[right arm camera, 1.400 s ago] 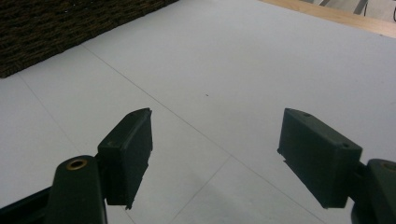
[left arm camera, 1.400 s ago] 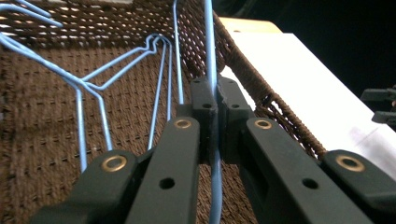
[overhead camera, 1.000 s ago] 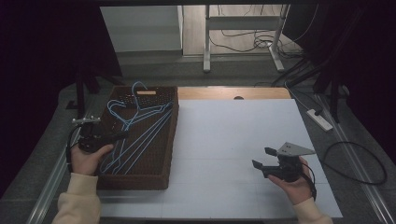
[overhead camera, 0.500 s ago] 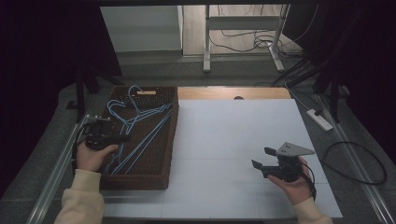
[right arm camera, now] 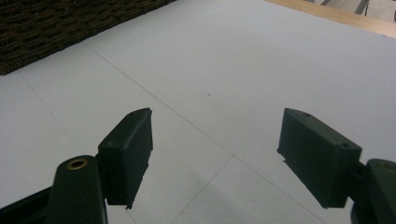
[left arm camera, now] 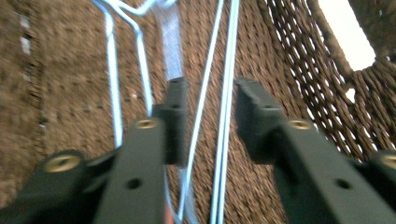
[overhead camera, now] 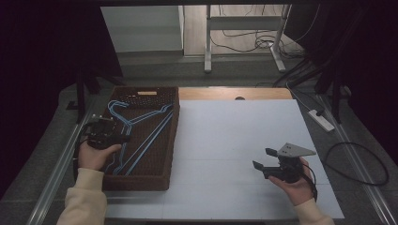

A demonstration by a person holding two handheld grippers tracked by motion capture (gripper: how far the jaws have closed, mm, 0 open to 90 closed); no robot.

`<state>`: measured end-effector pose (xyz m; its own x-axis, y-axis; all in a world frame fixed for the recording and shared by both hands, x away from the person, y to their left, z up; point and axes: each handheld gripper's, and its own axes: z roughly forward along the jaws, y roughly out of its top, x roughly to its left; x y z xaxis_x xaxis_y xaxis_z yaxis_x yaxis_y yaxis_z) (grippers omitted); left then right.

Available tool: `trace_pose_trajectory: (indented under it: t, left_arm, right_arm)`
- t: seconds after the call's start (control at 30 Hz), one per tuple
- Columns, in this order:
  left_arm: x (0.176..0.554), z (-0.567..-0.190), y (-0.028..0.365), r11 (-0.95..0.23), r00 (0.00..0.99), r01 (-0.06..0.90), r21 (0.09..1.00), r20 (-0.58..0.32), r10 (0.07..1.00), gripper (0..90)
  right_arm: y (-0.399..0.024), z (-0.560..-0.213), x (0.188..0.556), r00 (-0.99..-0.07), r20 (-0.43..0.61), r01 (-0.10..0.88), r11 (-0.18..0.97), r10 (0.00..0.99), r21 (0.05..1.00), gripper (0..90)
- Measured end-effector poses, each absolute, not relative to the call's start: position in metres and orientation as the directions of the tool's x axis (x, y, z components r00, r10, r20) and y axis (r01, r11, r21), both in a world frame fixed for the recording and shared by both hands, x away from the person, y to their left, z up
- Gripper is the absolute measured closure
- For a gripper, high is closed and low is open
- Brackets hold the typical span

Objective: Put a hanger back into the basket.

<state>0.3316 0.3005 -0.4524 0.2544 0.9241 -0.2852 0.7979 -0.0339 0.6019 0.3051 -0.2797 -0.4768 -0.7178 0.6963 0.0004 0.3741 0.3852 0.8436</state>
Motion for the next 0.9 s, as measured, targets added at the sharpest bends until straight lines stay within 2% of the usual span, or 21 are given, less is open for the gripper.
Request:
trace_pose_trajectory:
  t: [0.03,0.17,0.37,0.63,0.9]
  left_arm:
    - [0.33,-0.451,0.301,-0.03,0.258,0.785,0.618,-0.284,0.924,52.1]
    - [0.322,-0.441,0.301,-0.036,0.297,0.737,0.675,-0.275,0.915,45.8]
    - [0.307,-0.424,0.291,-0.077,0.409,0.668,0.74,-0.278,0.869,39.5]
    - [0.276,-0.414,0.277,-0.108,0.533,0.566,0.817,-0.262,0.805,33.2]
    - [0.254,-0.418,0.261,-0.138,0.585,0.531,0.836,-0.244,0.773,31.2]
  right_arm:
    - [-0.279,-0.477,0.305,-0.718,-0.002,0.374,0.388,0.696,0.842,26.7]
    - [-0.279,-0.477,0.305,-0.719,-0.003,0.373,0.39,0.695,0.842,26.7]
    - [-0.279,-0.477,0.305,-0.719,-0.002,0.375,0.39,0.695,0.841,26.7]
    - [-0.281,-0.476,0.305,-0.716,0.002,0.378,0.385,0.698,0.842,26.6]
    - [-0.282,-0.476,0.306,-0.712,0.004,0.376,0.376,0.702,0.847,26.6]
